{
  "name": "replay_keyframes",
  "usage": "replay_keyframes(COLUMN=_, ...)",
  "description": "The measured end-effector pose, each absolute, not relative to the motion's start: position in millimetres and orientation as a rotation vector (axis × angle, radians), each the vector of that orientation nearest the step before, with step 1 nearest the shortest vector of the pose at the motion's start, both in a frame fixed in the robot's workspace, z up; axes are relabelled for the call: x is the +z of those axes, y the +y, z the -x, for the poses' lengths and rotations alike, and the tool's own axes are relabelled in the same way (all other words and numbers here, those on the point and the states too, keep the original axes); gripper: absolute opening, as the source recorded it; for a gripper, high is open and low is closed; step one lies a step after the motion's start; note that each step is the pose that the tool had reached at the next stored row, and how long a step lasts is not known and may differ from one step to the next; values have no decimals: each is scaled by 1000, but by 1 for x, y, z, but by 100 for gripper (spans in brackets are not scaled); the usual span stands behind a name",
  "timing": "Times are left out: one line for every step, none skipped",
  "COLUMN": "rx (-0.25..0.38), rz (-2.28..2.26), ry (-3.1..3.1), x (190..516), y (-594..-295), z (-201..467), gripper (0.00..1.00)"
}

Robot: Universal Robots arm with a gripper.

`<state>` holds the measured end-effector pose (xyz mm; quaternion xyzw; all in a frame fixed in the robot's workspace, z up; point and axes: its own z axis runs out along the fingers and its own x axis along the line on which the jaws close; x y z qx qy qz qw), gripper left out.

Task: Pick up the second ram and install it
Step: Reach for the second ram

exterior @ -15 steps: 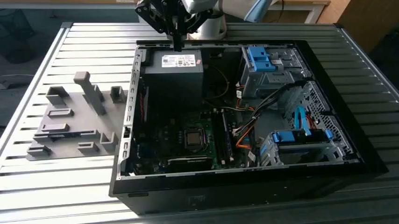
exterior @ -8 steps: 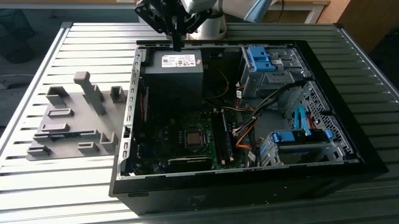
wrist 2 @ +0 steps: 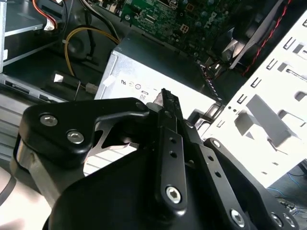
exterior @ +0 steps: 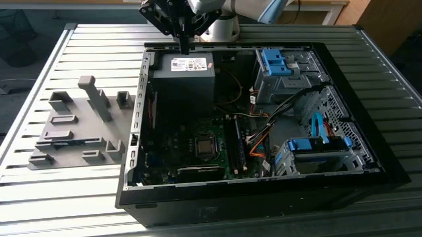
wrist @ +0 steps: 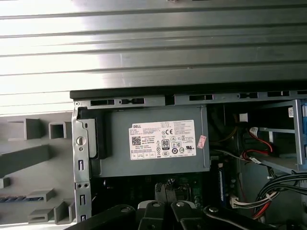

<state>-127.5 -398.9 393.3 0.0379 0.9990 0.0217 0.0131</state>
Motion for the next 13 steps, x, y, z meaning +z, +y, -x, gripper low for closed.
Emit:
replay_keyframes(rx=68, rz=-118, ry=3112, x=393, y=-399, z=128, gripper=11)
replay_keyframes(rx=68, rz=-118, ry=3112, x=393, y=-399, z=128, gripper=11)
replay_keyframes(rx=68, rz=-118, ry=3112, x=393, y=-399, z=129, gripper=11)
replay_keyframes(rx=68, rz=-118, ry=3112, x=393, y=-399, z=129, gripper=11)
replay_keyframes(rx=68, rz=-118, ry=3113, x=393, y=-399, z=130, gripper=11)
replay_keyframes(rx=68, rz=-118, ry=3112, x=393, y=-399, z=130, gripper=11)
replay_keyframes(rx=68, rz=-118, ry=3112, x=393, y=-399, z=131, gripper=11)
replay_keyframes(rx=68, rz=-118, ry=3112, x=393, y=-399, z=132, gripper=11)
replay_keyframes(rx=68, rz=-118, ry=3112, x=393, y=-399, z=132, gripper=11)
replay_keyframes(rx=68, rz=-118, ry=3112, x=393, y=-399, z=133, gripper=11)
replay_keyframes(rx=68, rz=-118, ry=3112, x=393, y=-399, z=133, gripper=11)
replay_keyframes(rx=68, rz=-118, ry=3112, x=393, y=-399, z=134, gripper=11)
replay_keyframes(rx=68, rz=-118, ry=3112, x=393, y=-399, z=134, gripper=11)
